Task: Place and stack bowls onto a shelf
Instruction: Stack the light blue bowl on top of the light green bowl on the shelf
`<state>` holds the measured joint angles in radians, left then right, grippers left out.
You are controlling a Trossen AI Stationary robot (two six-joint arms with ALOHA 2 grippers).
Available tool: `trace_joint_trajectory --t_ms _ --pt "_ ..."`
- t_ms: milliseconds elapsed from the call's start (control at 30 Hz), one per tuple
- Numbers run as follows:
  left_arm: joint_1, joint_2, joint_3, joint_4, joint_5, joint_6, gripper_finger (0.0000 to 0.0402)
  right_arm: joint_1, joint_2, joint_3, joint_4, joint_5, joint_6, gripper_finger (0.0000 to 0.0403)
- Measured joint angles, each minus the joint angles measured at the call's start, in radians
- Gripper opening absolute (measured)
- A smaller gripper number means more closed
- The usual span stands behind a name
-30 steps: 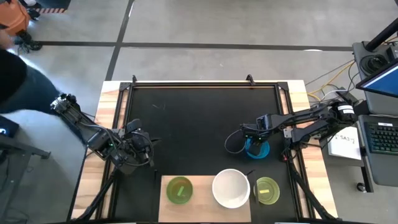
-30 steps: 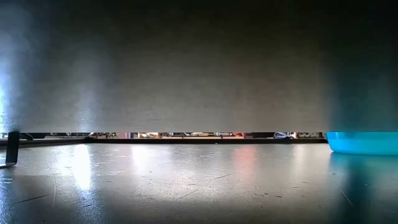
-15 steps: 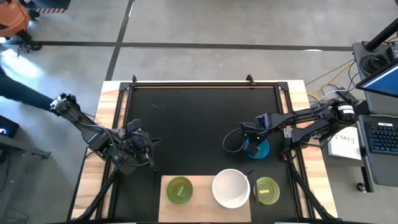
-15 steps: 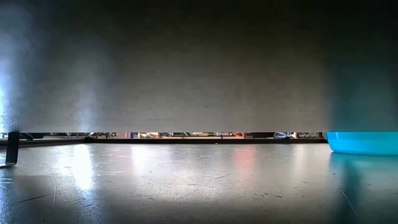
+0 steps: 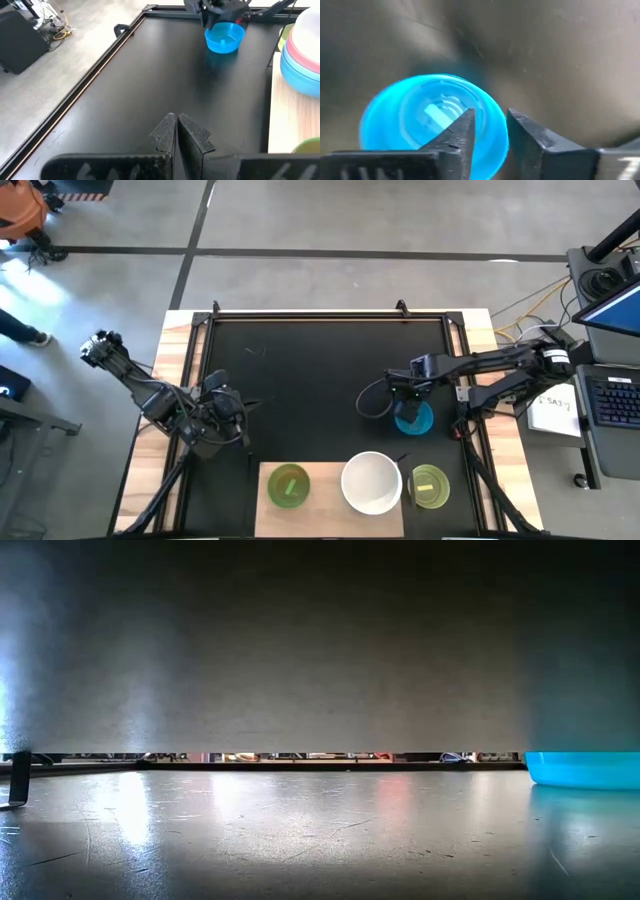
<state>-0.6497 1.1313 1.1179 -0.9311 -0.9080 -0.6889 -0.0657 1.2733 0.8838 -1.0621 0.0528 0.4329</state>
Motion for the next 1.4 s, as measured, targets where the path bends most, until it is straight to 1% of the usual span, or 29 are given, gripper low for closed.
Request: trace_joint_trajectory --t_ms 167,300,367,567,733,867,933,1100,1300,1400 --pt "0.006 0.000 0.000 0.006 0.000 0.004 0.0000 -0.040 0.023 -0.039 -0.001 -0.005 0.000 0.0145" --pt "0.006 -0.001 0.000 0.006 0.000 0.004 0.0000 -0.049 0.038 -0.041 0.003 -0.034 -0.036 0.0165" --pt "0.007 -0.002 0.000 0.006 0.000 0.004 0.0000 -0.051 0.046 -0.041 0.007 -0.052 -0.051 0.0168" --pt "0.007 -0.002 0.000 0.005 0.000 0.004 0.0000 -0.051 0.102 -0.044 0.038 -0.053 -0.082 0.0161" --pt "0.007 -0.002 0.000 0.005 0.001 0.004 0.0000 -0.051 0.165 -0.044 0.058 -0.053 -0.105 0.0146" --pt "0.007 -0.002 0.000 0.005 0.001 0.016 0.0000 -0.051 0.196 -0.044 0.062 -0.056 -0.106 0.0119" --pt "0.007 -0.002 0.000 0.005 0.001 0.024 0.0000 -0.051 0.203 -0.044 0.064 -0.061 -0.111 0.0097" --pt "0.007 -0.002 0.000 0.005 0.001 0.026 0.0000 -0.052 0.195 -0.044 0.065 -0.068 -0.112 0.0021" --pt "0.007 -0.002 0.000 0.005 0.000 0.026 0.0000 -0.086 0.142 -0.039 0.065 -0.027 -0.100 0.0010" --pt "0.008 0.000 0.000 0.006 -0.015 0.026 0.0000 -0.119 0.110 -0.008 0.079 0.027 -0.077 0.0008"
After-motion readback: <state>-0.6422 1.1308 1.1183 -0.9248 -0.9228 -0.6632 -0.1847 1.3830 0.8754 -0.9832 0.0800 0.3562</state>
